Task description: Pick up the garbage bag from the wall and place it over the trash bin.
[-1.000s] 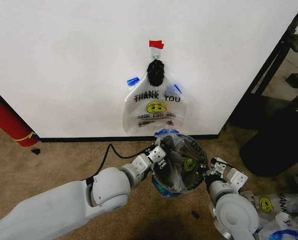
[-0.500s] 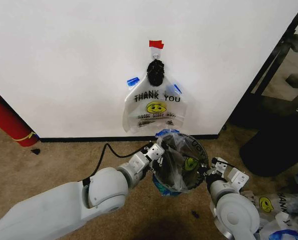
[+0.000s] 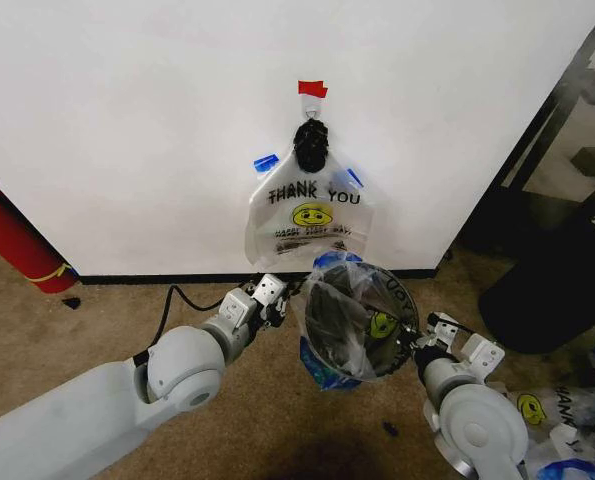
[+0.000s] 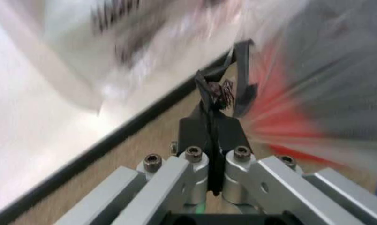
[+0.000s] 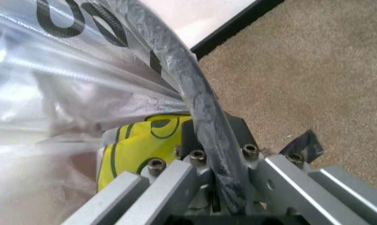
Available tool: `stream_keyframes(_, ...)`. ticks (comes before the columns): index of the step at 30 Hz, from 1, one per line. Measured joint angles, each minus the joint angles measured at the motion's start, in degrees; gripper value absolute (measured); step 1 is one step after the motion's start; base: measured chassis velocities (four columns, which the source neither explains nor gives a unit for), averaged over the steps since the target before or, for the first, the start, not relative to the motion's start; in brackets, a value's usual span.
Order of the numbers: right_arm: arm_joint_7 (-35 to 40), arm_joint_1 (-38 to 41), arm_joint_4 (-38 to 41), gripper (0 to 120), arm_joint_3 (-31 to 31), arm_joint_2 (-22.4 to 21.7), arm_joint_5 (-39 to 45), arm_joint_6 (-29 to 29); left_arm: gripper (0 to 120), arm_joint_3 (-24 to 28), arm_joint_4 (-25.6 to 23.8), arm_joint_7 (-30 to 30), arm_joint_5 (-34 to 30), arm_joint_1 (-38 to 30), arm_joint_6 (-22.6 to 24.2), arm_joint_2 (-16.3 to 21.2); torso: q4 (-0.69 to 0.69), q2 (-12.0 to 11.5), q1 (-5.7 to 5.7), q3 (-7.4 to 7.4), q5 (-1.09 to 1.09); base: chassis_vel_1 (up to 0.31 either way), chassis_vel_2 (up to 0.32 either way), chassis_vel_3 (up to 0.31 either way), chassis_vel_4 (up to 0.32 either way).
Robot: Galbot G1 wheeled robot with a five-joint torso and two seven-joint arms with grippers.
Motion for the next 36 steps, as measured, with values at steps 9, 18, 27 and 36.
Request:
stream_keyframes(9,0.6,-0.4,2.0,0,1.1,-0.3,3.8,0.0,0,0.6,6.1,0.6,-0.2,0.6,-4.7,-4.6,-0.01,0.0,0.00,0.00,0.01,0.000,0.000,0.000,0.000)
stream_keyframes(18,1.1,-0.6,2.4,0,1.7,-0.1,5.5,0.0,0,1.6,10.1,1.2,1.9,1.6,-9.0,-8.1,0.00,0.0,0.00,0.00,0.01,0.000,0.000,0.000,0.000)
stream_keyframes(27,0.9,-0.3,1.7,0,1.5,0.2,4.8,-0.1,18,-0.8,6.6,1.4,1.8,3.1,-5.8,-5.1,0.00,0.0,0.00,0.00,0.01,0.000,0.000,0.000,0.000)
stream_keyframes(36,-0.7,-0.3,0.5,0,1.4,0.3,3.3,0.1,51,-9.1,4.5,1.6,0.5,7.9,-4.1,-1.9,-0.01,0.0,0.00,0.00,0.00,0.000,0.000,0.000,0.000)
